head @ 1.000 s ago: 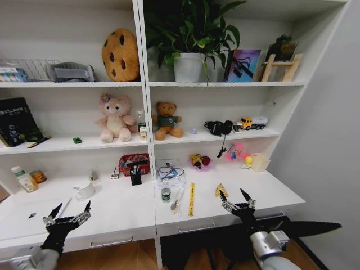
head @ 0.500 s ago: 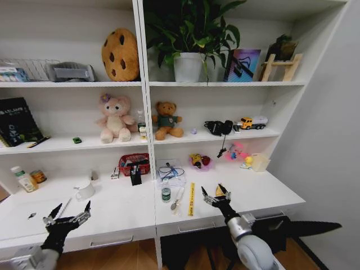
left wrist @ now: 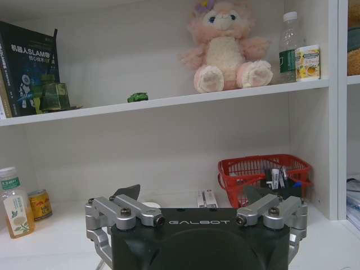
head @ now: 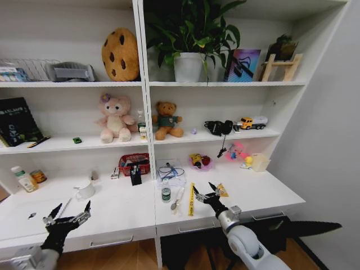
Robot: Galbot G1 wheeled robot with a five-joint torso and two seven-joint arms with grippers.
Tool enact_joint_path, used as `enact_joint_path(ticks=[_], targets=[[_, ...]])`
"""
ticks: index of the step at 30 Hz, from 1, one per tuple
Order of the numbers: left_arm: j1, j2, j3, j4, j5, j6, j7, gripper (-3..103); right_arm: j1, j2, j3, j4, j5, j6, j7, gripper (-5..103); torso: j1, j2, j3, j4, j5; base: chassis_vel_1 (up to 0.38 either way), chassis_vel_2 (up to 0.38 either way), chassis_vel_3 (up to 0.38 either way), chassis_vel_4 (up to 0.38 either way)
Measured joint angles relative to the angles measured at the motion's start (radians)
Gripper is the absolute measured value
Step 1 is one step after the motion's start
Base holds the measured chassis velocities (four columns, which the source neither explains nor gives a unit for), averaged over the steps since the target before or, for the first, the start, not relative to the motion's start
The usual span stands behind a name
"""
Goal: Organize the objects on the table.
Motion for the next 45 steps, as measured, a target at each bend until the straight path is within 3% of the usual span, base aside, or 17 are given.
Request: enact_joint_path(ticks=[4,8,26,36,45], targets=[[0.0,0.0,0.0,0.0,0.0,0.0,0.0,100,-0.067,-0.032,0.003,0.169,-0.009,-0.076,0.007,100,0.0,0.0,0.0,0.0,-0.0001,0.0,0.0,0.0,0.0],[0.0,0.0,0.0,0.0,0.0,0.0,0.0,100,-0.058,-0.045,-0.026,0.195,-0.029,-0.086,-0.022,100,0.0,0.0,0.0,-0.0001,-0.0001,0.0,0.0,0.0,0.0],[0.0,0.0,0.0,0.0,0.0,0.0,0.0,100,0.276,-0.036,-0.235,-0.066,0.021,-0.088,-0.107,100,0.0,0.0,0.0,-0.0001,0.0,0.0,0.0,0.0,0.0],[0.0,0.0,0.0,0.0,0.0,0.0,0.0,100,0.416,0.032,-0.386,-0.211,0.021,-0.081,-0.126,100,0.0,0.0,0.0,0.0,0.0001,0.0,0.0,0.0,0.0],[0.0,0.0,0.0,0.0,0.0,0.0,0.0,100,0.463,0.063,-0.412,-0.262,0.013,-0.078,-0.126,100,0.0,0.0,0.0,0.0003,0.0,0.0,0.0,0.0,0.0]])
